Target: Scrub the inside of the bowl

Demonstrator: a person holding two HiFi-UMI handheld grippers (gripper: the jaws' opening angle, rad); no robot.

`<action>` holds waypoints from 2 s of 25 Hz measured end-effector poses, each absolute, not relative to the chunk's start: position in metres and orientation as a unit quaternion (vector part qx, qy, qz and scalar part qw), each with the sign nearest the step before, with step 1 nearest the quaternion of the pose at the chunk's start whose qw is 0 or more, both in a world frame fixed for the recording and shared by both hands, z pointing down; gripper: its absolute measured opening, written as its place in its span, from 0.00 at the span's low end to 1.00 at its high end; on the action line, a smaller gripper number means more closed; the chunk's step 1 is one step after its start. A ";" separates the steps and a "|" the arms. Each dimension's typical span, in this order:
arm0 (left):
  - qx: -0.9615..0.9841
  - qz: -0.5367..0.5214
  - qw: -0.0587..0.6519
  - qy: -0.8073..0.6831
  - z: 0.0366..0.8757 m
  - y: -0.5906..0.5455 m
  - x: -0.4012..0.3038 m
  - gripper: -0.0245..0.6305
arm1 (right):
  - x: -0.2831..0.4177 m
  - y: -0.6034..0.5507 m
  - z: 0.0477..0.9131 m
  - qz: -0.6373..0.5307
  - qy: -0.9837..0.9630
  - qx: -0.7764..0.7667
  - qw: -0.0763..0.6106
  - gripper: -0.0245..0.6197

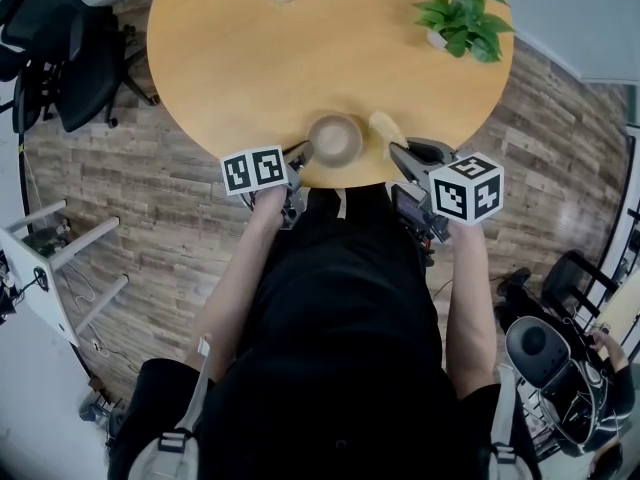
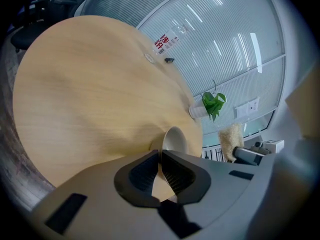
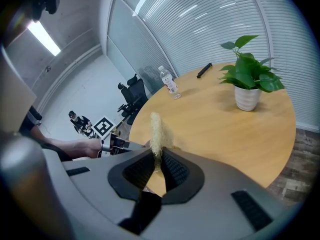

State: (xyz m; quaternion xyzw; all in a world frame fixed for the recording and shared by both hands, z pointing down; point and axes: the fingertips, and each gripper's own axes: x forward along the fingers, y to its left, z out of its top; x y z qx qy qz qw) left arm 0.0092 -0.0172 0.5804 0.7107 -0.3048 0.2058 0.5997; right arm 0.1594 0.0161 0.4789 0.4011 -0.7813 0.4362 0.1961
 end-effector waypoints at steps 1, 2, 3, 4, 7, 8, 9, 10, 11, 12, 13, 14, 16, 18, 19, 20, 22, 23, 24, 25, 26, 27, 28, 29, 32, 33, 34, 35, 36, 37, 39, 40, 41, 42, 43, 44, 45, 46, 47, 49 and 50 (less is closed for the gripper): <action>0.715 0.204 0.593 -0.307 0.577 -0.019 0.007 0.07 | 0.159 0.015 0.478 0.435 -0.783 0.401 0.195 0.10; 0.720 0.201 0.587 -0.310 0.574 -0.020 0.005 0.07 | 0.158 0.015 0.478 0.433 -0.784 0.401 0.194 0.10; 0.725 0.197 0.581 -0.313 0.570 -0.022 0.003 0.07 | 0.156 0.014 0.478 0.431 -0.785 0.401 0.194 0.10; 0.730 0.192 0.575 -0.315 0.567 -0.024 0.000 0.07 | 0.155 0.014 0.477 0.429 -0.786 0.401 0.194 0.10; 0.733 0.183 0.573 -0.318 0.563 -0.026 -0.007 0.07 | 0.146 0.013 0.476 0.425 -0.788 0.400 0.193 0.10; 0.731 0.182 0.575 -0.319 0.564 -0.026 -0.009 0.07 | 0.143 0.012 0.476 0.424 -0.790 0.399 0.193 0.10; 0.729 0.183 0.577 -0.320 0.566 -0.024 -0.012 0.07 | 0.139 0.012 0.475 0.423 -0.791 0.399 0.193 0.10; 0.727 0.184 0.578 -0.321 0.568 -0.022 -0.015 0.07 | 0.135 0.012 0.474 0.421 -0.792 0.398 0.193 0.10; 0.725 0.185 0.580 -0.321 0.570 -0.021 -0.018 0.07 | 0.132 0.011 0.473 0.420 -0.793 0.397 0.193 0.10; 0.724 0.184 0.583 -0.319 0.572 -0.019 -0.020 0.07 | 0.129 0.011 0.471 0.418 -0.794 0.397 0.192 0.10; 0.723 0.182 0.587 -0.317 0.572 -0.018 -0.022 0.07 | 0.126 0.010 0.470 0.416 -0.795 0.397 0.192 0.10; 0.722 0.180 0.589 -0.315 0.573 -0.017 -0.024 0.07 | 0.123 0.010 0.469 0.415 -0.796 0.397 0.191 0.10; 0.721 0.181 0.590 -0.314 0.574 -0.015 -0.028 0.07 | 0.118 0.011 0.467 0.412 -0.798 0.396 0.192 0.10; 0.721 0.185 0.589 -0.314 0.577 -0.013 -0.032 0.07 | 0.113 0.010 0.466 0.410 -0.799 0.396 0.194 0.10; 0.721 0.187 0.589 -0.313 0.579 -0.013 -0.034 0.07 | 0.111 0.010 0.465 0.409 -0.799 0.395 0.194 0.10; 0.720 0.188 0.590 -0.313 0.580 -0.012 -0.036 0.08 | 0.110 0.009 0.465 0.408 -0.800 0.395 0.195 0.10; 0.719 0.188 0.591 -0.312 0.582 -0.011 -0.038 0.10 | 0.107 0.009 0.464 0.406 -0.801 0.394 0.197 0.10; 0.720 0.188 0.591 -0.311 0.583 -0.010 -0.039 0.12 | 0.106 0.009 0.464 0.405 -0.801 0.394 0.198 0.10; 0.721 0.188 0.590 -0.311 0.583 -0.010 -0.039 0.13 | 0.105 0.009 0.463 0.404 -0.801 0.393 0.200 0.10; 0.722 0.188 0.588 -0.313 0.583 -0.011 -0.040 0.14 | 0.104 0.009 0.463 0.402 -0.802 0.393 0.201 0.10; 0.723 0.188 0.585 -0.315 0.582 -0.012 -0.041 0.15 | 0.104 0.008 0.463 0.401 -0.802 0.393 0.201 0.10; 0.725 0.189 0.580 -0.319 0.581 -0.013 -0.043 0.15 | 0.103 0.007 0.462 0.399 -0.803 0.393 0.201 0.10; 0.727 0.191 0.574 -0.323 0.580 -0.015 -0.046 0.15 | 0.102 0.006 0.461 0.397 -0.805 0.394 0.201 0.10; 0.730 0.193 0.568 -0.328 0.578 -0.016 -0.050 0.15 | 0.100 0.004 0.459 0.393 -0.806 0.394 0.200 0.10; 0.740 0.187 0.547 -0.344 0.565 -0.021 -0.063 0.15 | 0.093 -0.002 0.451 0.381 -0.813 0.397 0.192 0.10; 0.748 0.182 0.535 -0.348 0.558 -0.024 -0.066 0.15 | 0.091 -0.004 0.449 0.377 -0.816 0.397 0.189 0.10; 0.758 0.177 0.521 -0.351 0.550 -0.027 -0.068 0.15 | 0.088 -0.005 0.447 0.373 -0.819 0.395 0.186 0.10; 0.770 0.174 0.502 -0.353 0.541 -0.030 -0.070 0.15 | 0.085 -0.007 0.445 0.369 -0.822 0.393 0.182 0.10; 0.783 0.174 0.479 -0.355 0.531 -0.033 -0.071 0.13 | 0.082 -0.008 0.443 0.366 -0.826 0.390 0.178 0.10; 0.797 0.178 0.453 -0.357 0.520 -0.036 -0.072 0.12 | 0.080 -0.008 0.441 0.363 -0.830 0.388 0.173 0.10; 0.825 0.188 0.395 -0.358 0.498 -0.040 -0.073 0.09 | 0.075 -0.010 0.439 0.357 -0.835 0.385 0.162 0.10; 0.838 0.191 0.367 -0.357 0.487 -0.041 -0.072 0.09 | 0.072 -0.011 0.438 0.354 -0.838 0.384 0.157 0.10; 0.849 0.192 0.342 -0.355 0.478 -0.041 -0.071 0.08 | 0.070 -0.011 0.436 0.350 -0.841 0.383 0.153 0.10; 0.859 0.190 0.320 -0.352 0.469 -0.040 -0.070 0.07 | 0.067 -0.011 0.435 0.345 -0.844 0.381 0.151 0.10; 0.868 0.186 0.302 -0.348 0.461 -0.039 -0.068 0.07 | 0.064 -0.011 0.434 0.339 -0.848 0.378 0.150 0.10; 0.875 0.182 0.286 -0.345 0.454 -0.038 -0.067 0.07 | 0.060 -0.010 0.433 0.332 -0.852 0.375 0.150 0.10; 0.882 0.179 0.273 -0.341 0.448 -0.037 -0.066 0.07 | 0.058 -0.010 0.432 0.327 -0.855 0.373 0.149 0.10; 0.886 0.176 0.262 -0.339 0.444 -0.036 -0.065 0.07 | 0.055 -0.009 0.431 0.325 -0.858 0.371 0.147 0.10; 0.890 0.175 0.254 -0.336 0.441 -0.035 -0.065 0.07 | 0.053 -0.008 0.431 0.325 -0.859 0.369 0.145 0.10; 0.894 0.174 0.246 -0.332 0.438 -0.033 -0.065 0.07 | 0.047 -0.006 0.431 0.326 -0.861 0.363 0.141 0.10; 0.895 0.172 0.245 -0.330 0.438 -0.033 -0.064 0.07 | 0.045 -0.005 0.430 0.324 -0.863 0.361 0.141 0.10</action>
